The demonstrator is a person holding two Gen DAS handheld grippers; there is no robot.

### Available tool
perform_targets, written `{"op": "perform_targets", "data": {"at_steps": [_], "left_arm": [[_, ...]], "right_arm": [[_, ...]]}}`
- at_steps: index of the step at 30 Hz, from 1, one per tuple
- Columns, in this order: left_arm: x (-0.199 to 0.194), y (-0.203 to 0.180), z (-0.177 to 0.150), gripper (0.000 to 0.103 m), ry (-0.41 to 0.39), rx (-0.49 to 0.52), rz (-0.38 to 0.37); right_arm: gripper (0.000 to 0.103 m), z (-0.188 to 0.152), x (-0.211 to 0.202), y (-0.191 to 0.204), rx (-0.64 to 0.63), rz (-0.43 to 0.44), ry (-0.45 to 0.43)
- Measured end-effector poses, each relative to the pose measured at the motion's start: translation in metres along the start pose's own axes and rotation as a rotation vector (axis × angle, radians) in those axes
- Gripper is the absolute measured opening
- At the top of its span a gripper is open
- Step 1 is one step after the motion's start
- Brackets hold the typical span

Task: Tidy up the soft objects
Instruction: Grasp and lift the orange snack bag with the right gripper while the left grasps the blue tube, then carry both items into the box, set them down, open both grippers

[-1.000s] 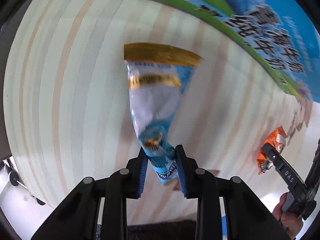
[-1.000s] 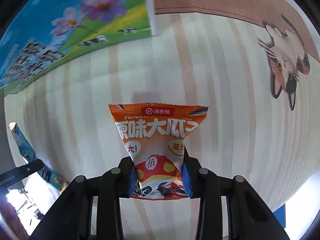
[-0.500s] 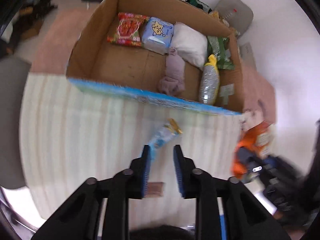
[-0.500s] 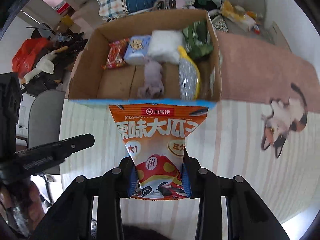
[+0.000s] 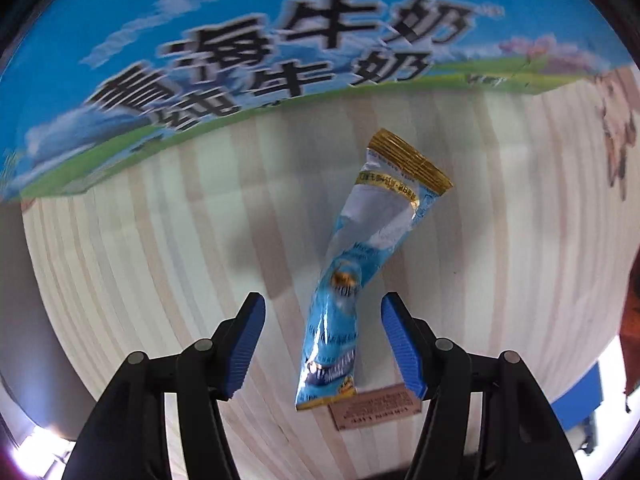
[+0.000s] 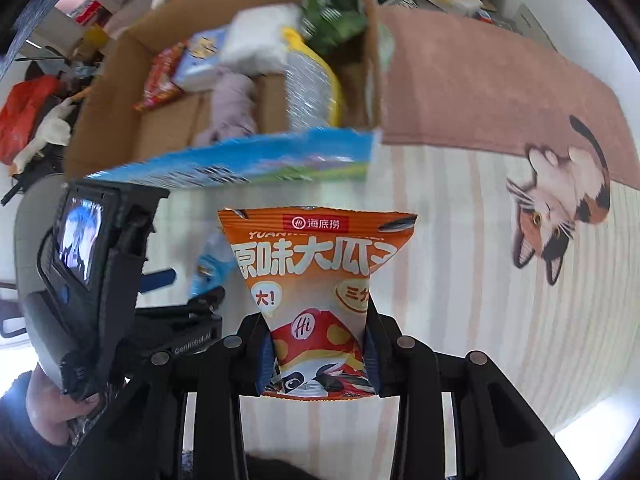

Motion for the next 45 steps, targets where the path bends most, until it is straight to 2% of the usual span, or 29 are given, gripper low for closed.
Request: {"op": "perform_targets", "data": {"at_steps": [1, 2, 6, 8, 13, 15, 20, 24, 28, 32, 38, 42, 45], "left_arm": [[0.003, -0.004, 0.000, 0.058, 0.000, 0.018, 0.020], [0.005, -0.007, 0.001, 0.047, -0.006, 0.030, 0.040], [0.002, -0.016, -0.002, 0.023, -0.041, 0.046, 0.064], [0.002, -0.017, -0.005, 0.019, -0.041, 0.048, 0.076], [-0.005, -0.016, -0.025, 0.018, -0.067, -0.013, 0.030], [-0.014, -0.011, -0.033, 0.017, -0.087, -0.048, -0.014], [-0.071, 0.001, -0.052, 0.016, -0.193, -0.134, -0.139], [-0.124, 0.014, -0.058, 0.013, -0.309, -0.184, -0.176], [-0.176, 0.040, -0.045, 0.012, -0.404, -0.250, -0.211], [-0.217, 0.061, -0.039, 0.012, -0.478, -0.310, -0.292], [-0.238, 0.104, 0.003, 0.012, -0.521, -0.393, -0.323], [-0.234, 0.132, 0.018, 0.012, -0.496, -0.458, -0.340], [-0.216, 0.153, 0.031, 0.012, -0.455, -0.513, -0.369]], "right_arm": [[0.038, 0.000, 0.003, -0.003, 0.004, -0.007, 0.001], [0.038, -0.001, 0.005, -0.005, 0.007, -0.013, 0.001], [0.038, -0.001, 0.010, -0.011, 0.015, -0.028, -0.004], [0.038, 0.000, 0.012, -0.012, 0.014, -0.034, -0.010], [0.038, 0.001, 0.004, -0.009, -0.007, -0.048, -0.043], [0.038, 0.001, -0.002, -0.006, -0.017, -0.048, -0.055], [0.038, -0.001, -0.024, 0.002, -0.041, -0.015, -0.086], [0.038, 0.003, -0.052, 0.014, -0.067, 0.022, -0.130], [0.038, 0.012, -0.082, 0.026, -0.087, 0.069, -0.173], [0.038, 0.023, -0.109, 0.040, -0.111, 0.106, -0.216], [0.038, 0.051, -0.127, 0.071, -0.148, 0.148, -0.243], [0.038, 0.075, -0.116, 0.102, -0.178, 0.168, -0.202], [0.038, 0.094, -0.097, 0.126, -0.195, 0.168, -0.158]]}}
Point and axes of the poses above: each gripper's, at about its wrist camera, not at the fingertips, and x roughly the way its jaws point, y to its left, z to its top, the point moved 4 cm from there along x, roughly the way its jaws point, and after that the axes turned 12 degrees about x, right-handed, at the moved point
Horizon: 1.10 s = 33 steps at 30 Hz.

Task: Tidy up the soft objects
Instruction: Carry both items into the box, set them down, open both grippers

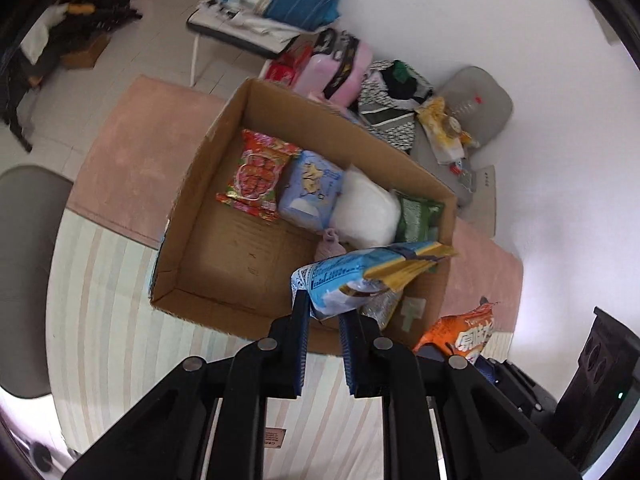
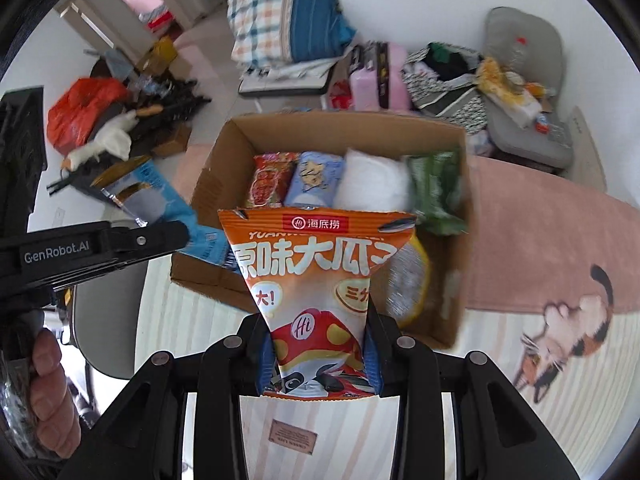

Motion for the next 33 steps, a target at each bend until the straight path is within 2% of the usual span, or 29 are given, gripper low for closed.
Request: {"op": "perform_targets", "data": {"at_steps": [5, 9, 11, 12, 13, 14, 16, 17, 19, 20, 23, 27, 33], "left_arm": [[0.040, 0.039, 0.006, 0.012, 0.083, -0.089, 0.038], [0.072, 0.062, 0.005, 0.014, 0.174, -0.122, 0.059], [0.081, 0.072, 0.004, 0.015, 0.226, -0.120, 0.123], [0.081, 0.075, 0.004, 0.016, 0.231, -0.114, 0.138], [0.080, 0.076, 0.005, 0.017, 0.227, -0.099, 0.165], [0.077, 0.076, 0.007, 0.020, 0.217, -0.072, 0.199], [0.073, 0.078, 0.011, 0.033, 0.207, -0.034, 0.239], [0.072, 0.078, 0.010, 0.041, 0.253, -0.046, 0.189], [0.072, 0.079, 0.009, 0.044, 0.253, -0.038, 0.163], [0.071, 0.078, 0.009, 0.050, 0.253, -0.029, 0.166], [0.069, 0.073, 0.007, 0.058, 0.242, 0.002, 0.172], [0.062, 0.057, 0.007, 0.071, 0.219, 0.079, 0.227], [0.040, 0.024, 0.002, 0.079, 0.136, 0.221, 0.300]], "right_arm": [[0.038, 0.020, 0.063, 0.025, 0.003, -0.002, 0.100], [0.038, 0.027, 0.117, 0.038, 0.008, -0.006, 0.197], [0.040, 0.028, 0.147, 0.043, -0.004, -0.034, 0.275], [0.043, 0.029, 0.158, 0.043, 0.007, -0.034, 0.296], [0.056, 0.030, 0.164, 0.043, 0.014, -0.032, 0.305], [0.070, 0.032, 0.168, 0.042, 0.014, -0.048, 0.300], [0.082, 0.035, 0.171, 0.039, 0.016, -0.070, 0.280], [0.086, 0.037, 0.171, 0.037, 0.028, -0.068, 0.280], [0.096, 0.039, 0.172, 0.030, 0.042, -0.078, 0.280], [0.097, 0.040, 0.171, 0.028, 0.045, -0.083, 0.275], [0.097, 0.039, 0.167, 0.022, 0.061, -0.088, 0.262], [0.101, 0.033, 0.152, 0.014, 0.067, -0.111, 0.226], [0.103, 0.020, 0.117, -0.003, 0.070, -0.161, 0.155]]}}
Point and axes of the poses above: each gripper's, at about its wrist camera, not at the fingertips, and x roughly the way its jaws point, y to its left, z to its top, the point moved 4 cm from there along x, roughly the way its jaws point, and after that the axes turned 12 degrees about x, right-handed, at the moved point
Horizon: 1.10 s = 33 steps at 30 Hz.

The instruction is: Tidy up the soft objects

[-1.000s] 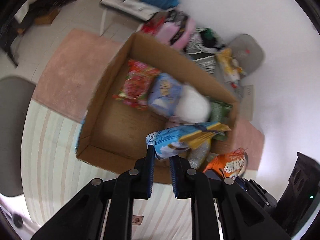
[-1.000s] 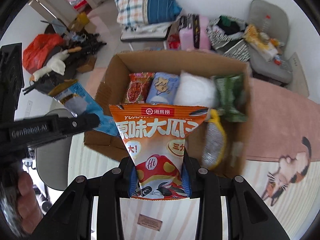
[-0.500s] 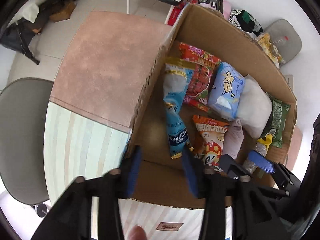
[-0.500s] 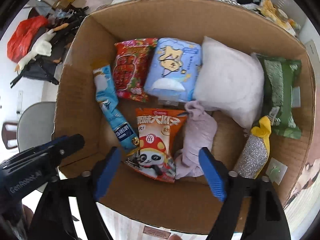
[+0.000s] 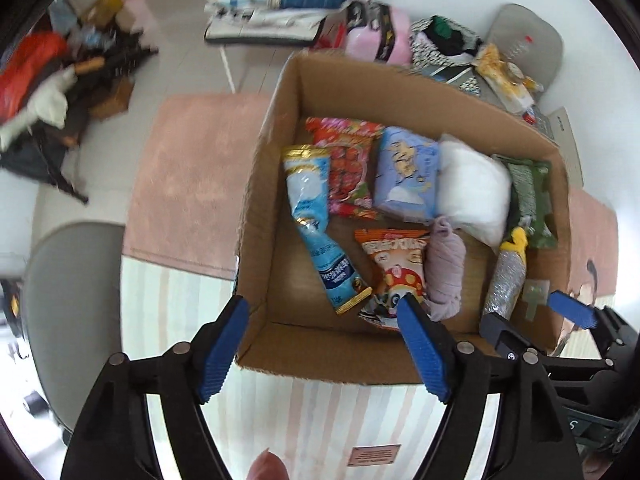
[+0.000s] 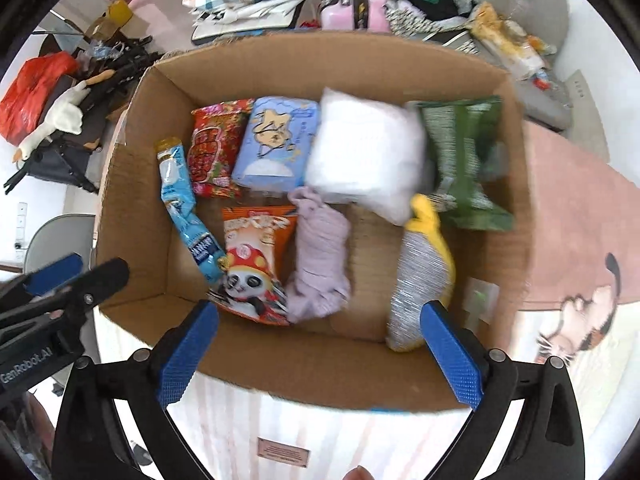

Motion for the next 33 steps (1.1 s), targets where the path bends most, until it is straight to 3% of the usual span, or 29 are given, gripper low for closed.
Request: {"op": "perform_targets", "data": {"at_steps": [4, 13, 20, 26, 33], "left_arm": [[-0.018, -0.010, -0.004, 0.100, -0.064, 0.045, 0.066], [-0.038, -0.021, -0.012, 0.101, -0.109, 0.055, 0.064], [-0.081, -0.030, -0.027, 0.101, -0.196, 0.068, 0.093], [-0.141, -0.040, -0.068, 0.101, -0.310, 0.056, 0.092], [-0.192, -0.058, -0.120, 0.101, -0.370, 0.096, 0.094]], "right_arm": [[0.103, -0.012, -0.022, -0.020, 0.036, -0.010, -0.054], [0.103, -0.031, -0.063, -0.060, 0.110, -0.076, -0.161], [0.103, -0.049, -0.110, -0.067, 0.112, -0.079, -0.248], [0.103, -0.090, -0.175, -0.073, 0.109, -0.056, -0.356], [0.103, -0.158, -0.241, -0.082, 0.112, -0.047, -0.452]]}}
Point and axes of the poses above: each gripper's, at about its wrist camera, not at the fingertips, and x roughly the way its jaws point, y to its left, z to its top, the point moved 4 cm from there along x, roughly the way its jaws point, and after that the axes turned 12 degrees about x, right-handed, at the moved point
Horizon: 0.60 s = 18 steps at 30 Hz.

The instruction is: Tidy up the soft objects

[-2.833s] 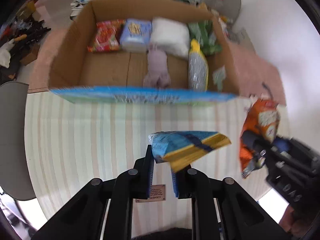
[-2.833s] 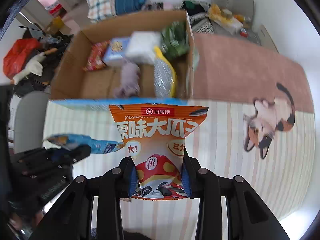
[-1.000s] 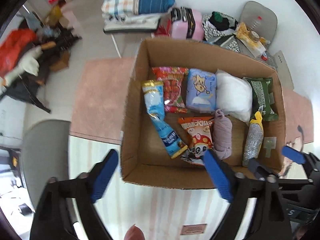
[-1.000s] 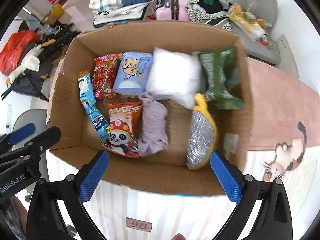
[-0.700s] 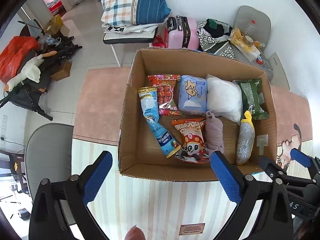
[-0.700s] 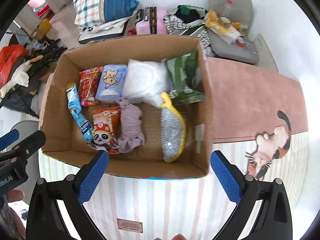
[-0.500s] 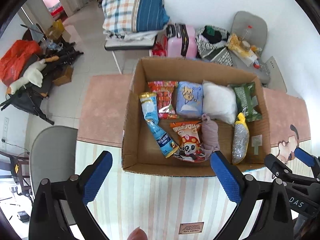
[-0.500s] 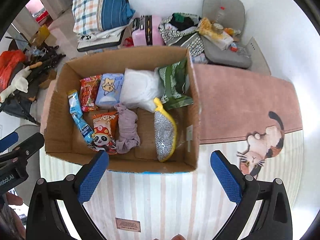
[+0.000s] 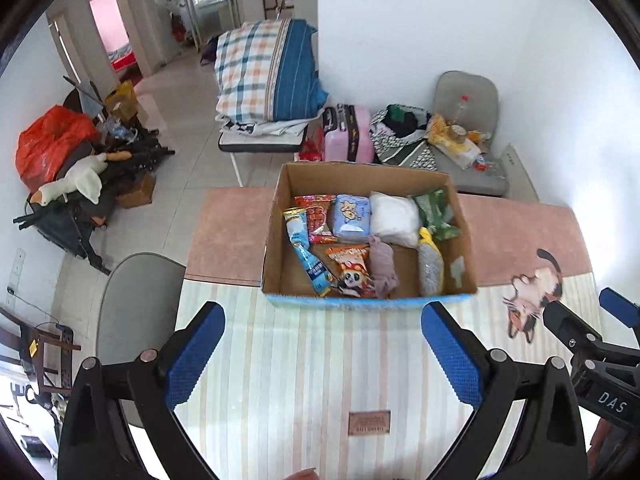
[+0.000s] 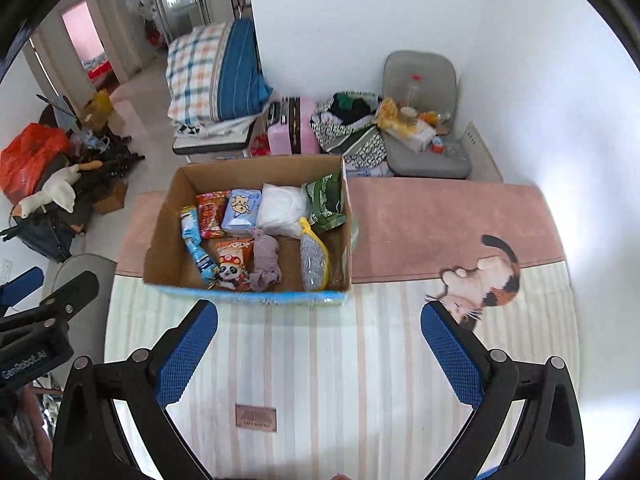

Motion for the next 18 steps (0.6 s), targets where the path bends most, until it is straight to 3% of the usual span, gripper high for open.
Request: {"op": "perform_targets", "data": {"at_steps": [10, 18], "left_arm": [[-0.098, -0.003, -0.027, 0.101, -0.093, 0.004, 0.010], [-0.146, -0.009, -0.039, 0.101, -0.130, 0.005, 0.015]], "right_arm": [[0.103, -0.035, -0.125, -0.015, 0.030, 0.056, -0.136], [0.103, -0.052, -0.184, -0.016, -0.006, 0.047, -0.197]]}}
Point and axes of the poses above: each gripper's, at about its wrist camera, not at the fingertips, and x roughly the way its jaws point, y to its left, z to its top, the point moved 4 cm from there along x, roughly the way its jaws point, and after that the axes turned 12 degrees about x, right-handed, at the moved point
